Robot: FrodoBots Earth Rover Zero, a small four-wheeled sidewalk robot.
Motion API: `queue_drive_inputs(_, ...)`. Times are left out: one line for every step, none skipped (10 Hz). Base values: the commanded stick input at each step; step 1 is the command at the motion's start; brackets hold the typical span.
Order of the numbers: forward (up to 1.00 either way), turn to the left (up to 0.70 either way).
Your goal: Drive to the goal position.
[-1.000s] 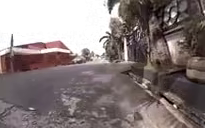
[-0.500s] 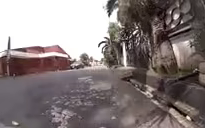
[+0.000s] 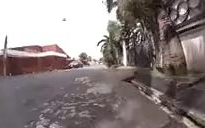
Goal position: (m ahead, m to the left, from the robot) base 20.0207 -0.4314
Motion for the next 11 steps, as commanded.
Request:
queue_drive_inputs(0.70, 0.00)
queue_drive_inputs(0.70, 0.00)
queue_drive_inputs(0.70, 0.00)
queue_drive_inputs(0.70, 0.00)
queue_drive_inputs(0.70, 0.00)
queue_drive_inputs(0.70, 0.00)
queue_drive_inputs(0.70, 0.00)
queue_drive_inputs(0.70, 0.00)
queue_drive_inputs(0.70, 0.00)
queue_drive_inputs(0.70, 0.00)
queue_drive_inputs(0.70, 0.00)
